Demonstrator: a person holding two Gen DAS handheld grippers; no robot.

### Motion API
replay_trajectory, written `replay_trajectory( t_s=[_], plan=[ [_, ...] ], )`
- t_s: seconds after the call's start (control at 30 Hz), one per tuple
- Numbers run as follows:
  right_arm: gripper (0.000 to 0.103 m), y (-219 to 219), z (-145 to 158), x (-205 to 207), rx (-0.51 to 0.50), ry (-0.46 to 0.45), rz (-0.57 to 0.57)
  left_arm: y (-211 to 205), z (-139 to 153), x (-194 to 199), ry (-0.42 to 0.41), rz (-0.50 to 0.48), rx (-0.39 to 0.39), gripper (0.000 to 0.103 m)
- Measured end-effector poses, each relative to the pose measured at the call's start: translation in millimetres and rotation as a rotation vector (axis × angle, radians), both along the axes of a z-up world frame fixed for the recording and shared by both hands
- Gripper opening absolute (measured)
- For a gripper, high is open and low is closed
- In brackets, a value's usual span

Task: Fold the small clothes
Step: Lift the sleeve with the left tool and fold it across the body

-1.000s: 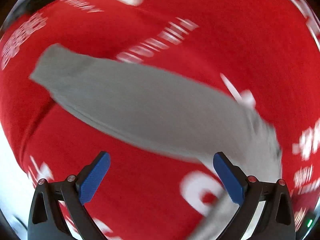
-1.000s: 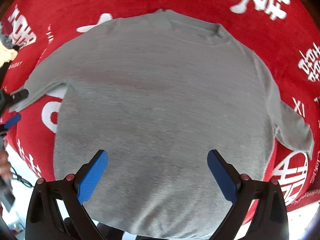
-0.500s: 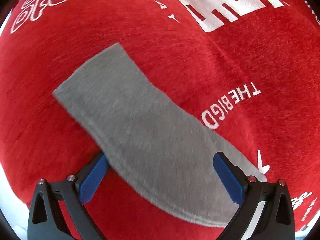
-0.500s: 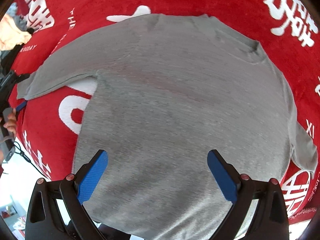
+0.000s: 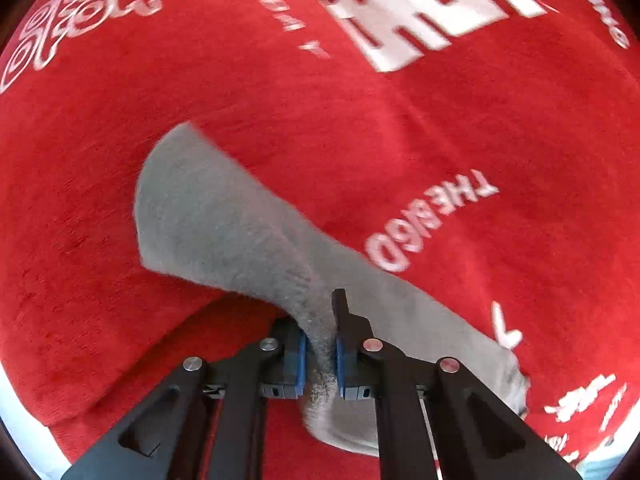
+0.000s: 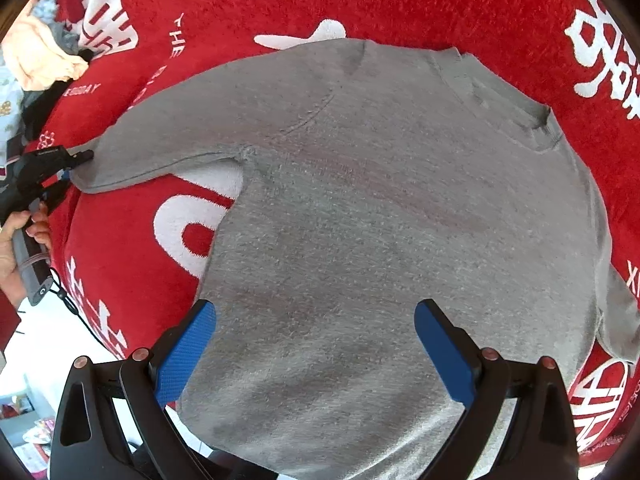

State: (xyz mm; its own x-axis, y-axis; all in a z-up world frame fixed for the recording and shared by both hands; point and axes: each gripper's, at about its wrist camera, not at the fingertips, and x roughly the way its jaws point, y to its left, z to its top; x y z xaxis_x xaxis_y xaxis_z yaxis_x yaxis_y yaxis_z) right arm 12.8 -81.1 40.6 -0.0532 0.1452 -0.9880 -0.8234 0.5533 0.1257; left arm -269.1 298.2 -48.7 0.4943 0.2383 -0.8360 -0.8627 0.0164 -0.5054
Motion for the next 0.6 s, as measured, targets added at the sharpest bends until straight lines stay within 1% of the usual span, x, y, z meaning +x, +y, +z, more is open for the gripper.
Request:
replay_trajectory(
  t_s=[0.1, 0.2, 0.27, 0.37, 0.47, 0.5, 0.53, 0.6],
  plan=[
    [0.100, -9, -2, 6, 0.008, 0.021, -0.021, -13, 25, 25, -0.045, -0.074, 0.040, 0.012],
    [0.100, -18, -2, 14, 0.020, 0.030, -0.032, -33, 51, 62, -0.111, -0.160, 0.074, 0.012],
    [0.100, -24, -2, 23, 0.026, 0.033, -0.038, -52, 71, 98, -0.153, -0.238, 0.100, 0.012],
    [0.100, -38, 4, 42, 0.043, 0.026, -0.063, -84, 93, 154, -0.225, -0.349, 0.111, 0.012],
    [0.100, -58, 8, 63, 0.050, 0.016, -0.106, -125, 106, 223, -0.287, -0.487, 0.104, 0.012],
    [0.100, -68, 9, 72, 0.051, 0.011, -0.127, -139, 108, 242, -0.299, -0.524, 0.099, 0.012],
    [0.100, -76, 10, 80, 0.051, 0.008, -0.145, -158, 107, 270, -0.308, -0.577, 0.085, 0.012],
    [0.100, -98, 12, 98, 0.049, -0.001, -0.189, -190, 103, 298, -0.319, -0.647, 0.058, 0.012]
  ],
)
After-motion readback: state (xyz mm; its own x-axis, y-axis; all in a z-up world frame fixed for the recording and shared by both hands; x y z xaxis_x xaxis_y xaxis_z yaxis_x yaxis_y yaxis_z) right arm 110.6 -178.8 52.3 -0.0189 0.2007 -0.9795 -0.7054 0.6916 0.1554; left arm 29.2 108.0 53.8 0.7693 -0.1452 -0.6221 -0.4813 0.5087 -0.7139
